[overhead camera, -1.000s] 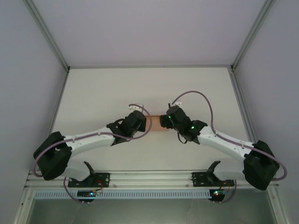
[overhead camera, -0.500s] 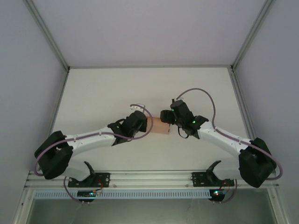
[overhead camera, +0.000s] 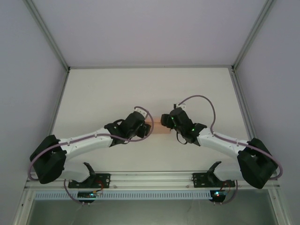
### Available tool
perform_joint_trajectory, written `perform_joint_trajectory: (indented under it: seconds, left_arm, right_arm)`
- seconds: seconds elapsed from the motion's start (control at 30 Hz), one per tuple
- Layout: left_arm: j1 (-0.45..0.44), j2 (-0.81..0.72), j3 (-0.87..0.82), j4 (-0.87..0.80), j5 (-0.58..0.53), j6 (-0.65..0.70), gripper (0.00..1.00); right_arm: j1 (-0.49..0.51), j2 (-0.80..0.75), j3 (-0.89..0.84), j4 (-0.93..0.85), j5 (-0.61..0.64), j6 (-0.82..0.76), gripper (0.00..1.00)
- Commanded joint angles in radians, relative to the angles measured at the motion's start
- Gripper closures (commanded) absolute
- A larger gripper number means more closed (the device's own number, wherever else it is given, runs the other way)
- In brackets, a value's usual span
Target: Assemble paper box
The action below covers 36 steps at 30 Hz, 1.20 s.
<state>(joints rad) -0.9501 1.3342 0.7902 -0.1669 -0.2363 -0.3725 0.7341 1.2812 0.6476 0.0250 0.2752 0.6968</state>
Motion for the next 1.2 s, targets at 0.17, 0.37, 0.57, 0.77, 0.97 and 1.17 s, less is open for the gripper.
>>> perform_joint_trajectory:
  seconds: [0.17, 0.37, 0.57, 0.77, 0.97, 1.17]
  left_arm:
    - [0.035, -0.077, 0.024, -0.109, 0.159, 0.075, 0.0]
    - [0.17, -0.095, 0.063, -0.045, 0.338, -0.101, 0.0]
    - [0.254, -0.028, 0.054, 0.01, 0.428, -0.18, 0.0]
    - [0.292, 0.053, -0.015, 0.132, 0.535, -0.243, 0.09]
    - [0.338, 0.088, -0.122, 0.3, 0.606, -0.331, 0.35]
    - [0.369, 0.119, -0.237, 0.425, 0.641, -0.403, 0.62]
  right_arm:
    - [0.01, 0.034, -0.122, -0.046, 0.051, 0.032, 0.36]
    - [0.011, 0.029, -0.196, 0.063, 0.015, -0.023, 0.37]
    - [0.01, 0.038, -0.272, 0.181, -0.022, -0.125, 0.38]
    - [-0.001, 0.074, -0.328, 0.308, -0.055, -0.217, 0.44]
    - [-0.03, 0.137, -0.375, 0.447, -0.137, -0.273, 0.48]
    - [-0.071, 0.233, -0.425, 0.628, -0.214, -0.307, 0.66]
